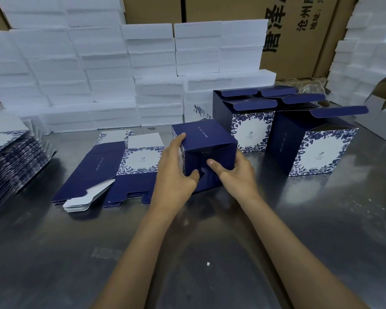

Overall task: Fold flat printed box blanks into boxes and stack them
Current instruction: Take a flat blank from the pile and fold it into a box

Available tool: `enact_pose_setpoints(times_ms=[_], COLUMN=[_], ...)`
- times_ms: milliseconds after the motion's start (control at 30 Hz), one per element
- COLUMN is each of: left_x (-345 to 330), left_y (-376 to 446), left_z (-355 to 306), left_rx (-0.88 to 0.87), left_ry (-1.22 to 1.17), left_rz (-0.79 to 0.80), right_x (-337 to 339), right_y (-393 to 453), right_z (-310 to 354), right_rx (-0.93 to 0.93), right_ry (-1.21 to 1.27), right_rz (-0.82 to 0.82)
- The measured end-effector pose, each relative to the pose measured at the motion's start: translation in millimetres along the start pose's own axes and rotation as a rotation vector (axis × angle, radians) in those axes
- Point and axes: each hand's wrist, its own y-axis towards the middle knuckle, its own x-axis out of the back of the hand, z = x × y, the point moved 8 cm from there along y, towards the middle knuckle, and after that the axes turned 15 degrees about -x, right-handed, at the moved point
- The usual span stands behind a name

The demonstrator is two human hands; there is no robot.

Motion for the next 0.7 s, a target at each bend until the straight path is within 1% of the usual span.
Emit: enact_pose_setpoints(times_ms=[100, 233, 300, 367, 467, 500, 567, 633, 700], left_x=[-2, 1, 7, 14, 16, 16, 13, 7, 3], left_y=[-1, -3, 0, 1, 1, -1, -5, -11, -13], left_z=[-3, -5, -5, -5, -1, 0, 6, 11, 14], left_rx=[0.032, 0.188, 0.177, 0.148, 0.166, 0.193, 0.311, 0.442, 0.484], left_ry=[-0.058, -0.383, -0.412, -0.4, -0.415, -0.423, -0.463, -0.487, -0.528], left_rz=[-0.012, -0.142, -0.165, -0.179, -0.208, -0.224, -0.214, -0.15, -0.104], right_x=[-1, -9, -12, -13, -13, -12, -10, -8, -9], right_y=[2, 1, -3, -3, 1, 2, 3, 2, 1], right_z=[0, 4, 8, 9, 5, 4, 3, 3, 3], right_rx=[0.002, -0.009, -0.008, 0.014, 0.044, 0.043, 0.045, 0.044, 0.038], right_ry=[0.024, 0.154, 0.165, 0.122, -0.004, -0.025, -0.014, 0.003, 0.014], right_rz=[0.063, 0.234, 0.287, 0.276, 0.243, 0.235, 0.209, 0.183, 0.169])
